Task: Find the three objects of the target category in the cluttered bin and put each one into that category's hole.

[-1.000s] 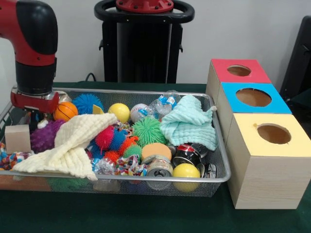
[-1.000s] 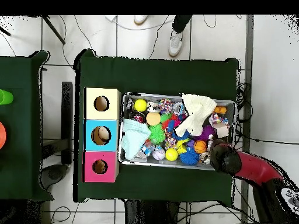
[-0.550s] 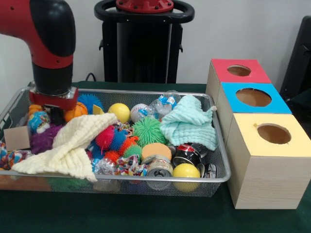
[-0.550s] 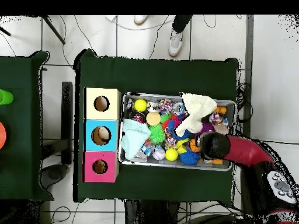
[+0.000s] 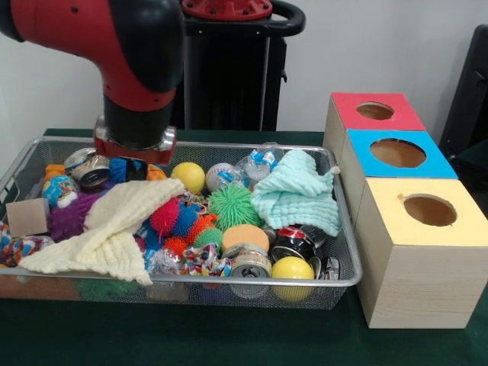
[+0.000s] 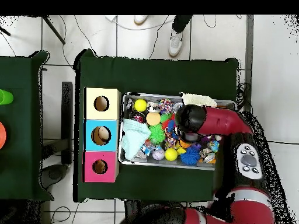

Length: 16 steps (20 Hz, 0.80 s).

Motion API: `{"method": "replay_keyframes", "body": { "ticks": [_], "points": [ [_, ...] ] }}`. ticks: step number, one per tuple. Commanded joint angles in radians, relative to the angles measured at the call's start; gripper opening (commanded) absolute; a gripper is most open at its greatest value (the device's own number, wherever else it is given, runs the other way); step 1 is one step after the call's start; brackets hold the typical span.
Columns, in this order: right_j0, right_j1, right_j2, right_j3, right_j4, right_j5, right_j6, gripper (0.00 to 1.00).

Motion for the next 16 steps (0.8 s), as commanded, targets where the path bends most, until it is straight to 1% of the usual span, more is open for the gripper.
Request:
{"method": "replay_keyframes", "body": {
  "ticks": [1,3,5,6,7,9,10,11,14,16],
  "points": [
    [0.071,0.107,-0.049,-0.157,0.075,0.033,0.385,0.0],
    [0.071,0.105,-0.059,-0.137,0.083,0.0,0.374,0.0],
    [0.058,0.093,-0.057,-0.095,0.08,-0.05,0.346,0.0],
    [0.041,0.083,-0.05,-0.062,0.071,-0.091,0.314,0.0],
    [0.013,0.069,-0.038,-0.013,0.055,-0.158,0.272,0.0],
    [-0.086,0.044,0.013,0.113,0.021,-0.358,0.184,0.0],
    [-0.142,0.041,0.047,0.158,0.001,-0.436,0.128,0.0],
    [-0.191,0.044,0.076,0.184,-0.018,-0.481,0.072,0.0],
    [-0.322,0.052,0.165,0.228,-0.065,-0.535,-0.08,0.0],
    [-0.379,0.056,0.204,0.241,-0.103,-0.548,-0.129,0.0]
  ]
}}
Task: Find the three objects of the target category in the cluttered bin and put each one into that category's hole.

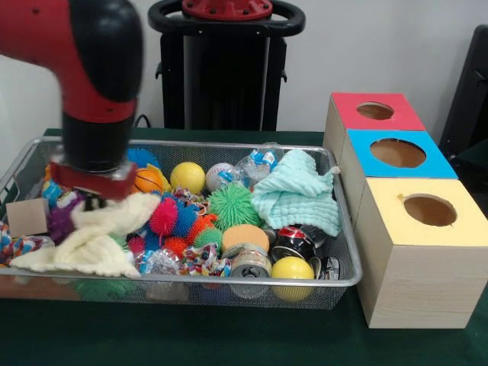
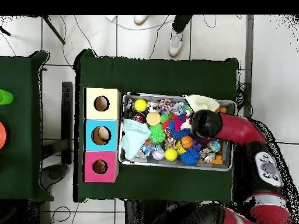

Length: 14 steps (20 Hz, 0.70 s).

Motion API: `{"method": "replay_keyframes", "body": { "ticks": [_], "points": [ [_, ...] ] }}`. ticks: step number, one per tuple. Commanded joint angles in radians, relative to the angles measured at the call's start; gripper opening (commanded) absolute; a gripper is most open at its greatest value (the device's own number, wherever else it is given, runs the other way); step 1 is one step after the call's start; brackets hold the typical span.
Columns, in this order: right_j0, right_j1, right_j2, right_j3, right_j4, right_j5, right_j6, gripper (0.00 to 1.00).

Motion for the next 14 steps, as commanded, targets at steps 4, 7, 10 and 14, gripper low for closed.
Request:
{"method": "replay_keyframes", "body": {
  "ticks": [4,7,10,14],
  "points": [
    [-0.272,0.035,0.197,0.202,-0.201,-0.152,-0.251,0.0],
    [-0.308,0.033,0.232,0.211,-0.251,-0.149,-0.233,1.0],
    [-0.313,0.033,0.235,0.207,-0.269,-0.13,-0.239,1.0],
    [-0.331,0.02,0.246,0.228,-0.32,-0.166,-0.214,1.0]
  ]
}}
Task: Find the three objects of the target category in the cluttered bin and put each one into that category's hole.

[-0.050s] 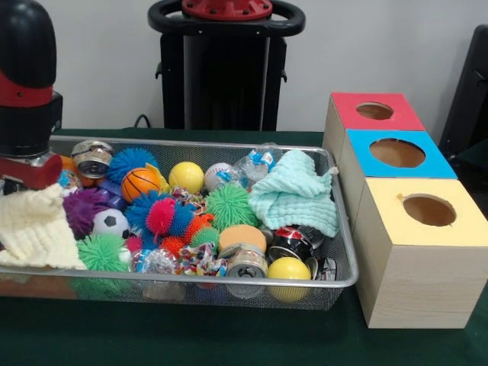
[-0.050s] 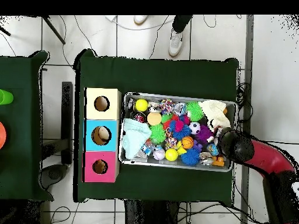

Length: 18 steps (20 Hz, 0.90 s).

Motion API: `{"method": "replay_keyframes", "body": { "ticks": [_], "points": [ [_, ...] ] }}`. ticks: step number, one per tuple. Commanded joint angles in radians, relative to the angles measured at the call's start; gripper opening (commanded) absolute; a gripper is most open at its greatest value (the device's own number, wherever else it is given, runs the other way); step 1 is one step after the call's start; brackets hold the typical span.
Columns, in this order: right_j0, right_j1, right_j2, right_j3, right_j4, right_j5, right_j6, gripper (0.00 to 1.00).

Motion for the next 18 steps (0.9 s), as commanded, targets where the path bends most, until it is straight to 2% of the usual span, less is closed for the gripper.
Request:
{"method": "replay_keyframes", "body": {
  "ticks": [1,7,12,14,18],
  "points": [
    [-0.046,0.034,0.095,0.12,-0.162,0.01,-0.208,1.0],
    [-0.05,0.022,0.097,0.142,-0.216,-0.014,-0.149,1.0],
    [-0.074,-0.021,0.107,0.21,-0.229,-0.014,-0.123,1.0],
    [-0.055,-0.045,0.085,0.234,-0.244,-0.025,-0.098,1.0],
    [0.037,-0.071,0.006,0.25,-0.256,-0.035,-0.004,1.0]
  ]
}}
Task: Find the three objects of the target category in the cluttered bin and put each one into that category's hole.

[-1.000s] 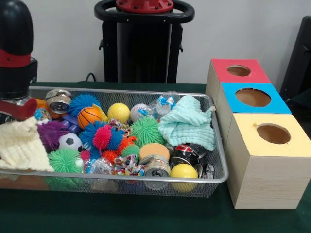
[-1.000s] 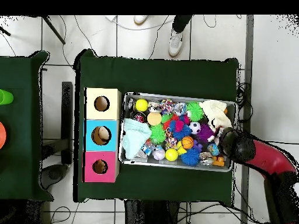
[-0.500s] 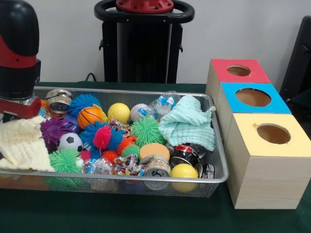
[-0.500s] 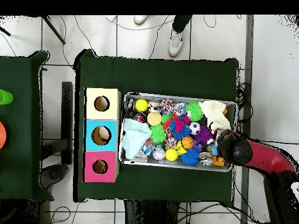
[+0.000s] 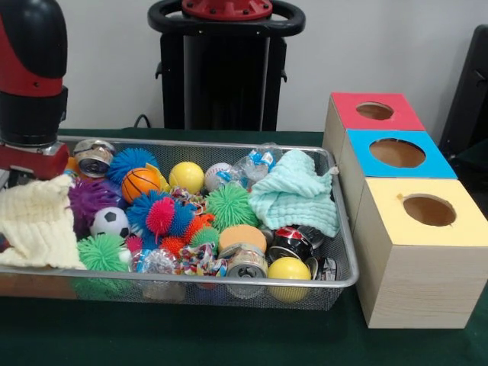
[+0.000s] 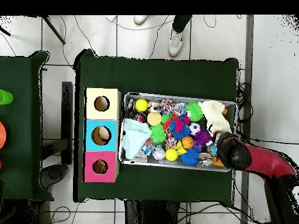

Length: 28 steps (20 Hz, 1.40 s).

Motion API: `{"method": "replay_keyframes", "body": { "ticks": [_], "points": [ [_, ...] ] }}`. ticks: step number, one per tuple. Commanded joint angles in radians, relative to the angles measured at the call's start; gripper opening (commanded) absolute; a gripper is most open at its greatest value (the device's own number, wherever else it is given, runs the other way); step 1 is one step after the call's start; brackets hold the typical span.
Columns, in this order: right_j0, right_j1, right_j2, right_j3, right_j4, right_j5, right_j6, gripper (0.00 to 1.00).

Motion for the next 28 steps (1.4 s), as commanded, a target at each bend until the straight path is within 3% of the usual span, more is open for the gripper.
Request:
{"method": "replay_keyframes", "body": {
  "ticks": [1,11,19,28],
  "points": [
    [0.087,-0.031,-0.052,0.193,-0.101,0.001,0.014,1.0],
    [0.149,-0.065,-0.106,0.238,-0.065,-0.008,0.074,1.0],
    [0.118,-0.078,-0.099,0.261,-0.044,0.003,0.05,1.0],
    [0.027,-0.027,-0.08,0.262,-0.058,0.0,0.006,1.0]
  ]
}}
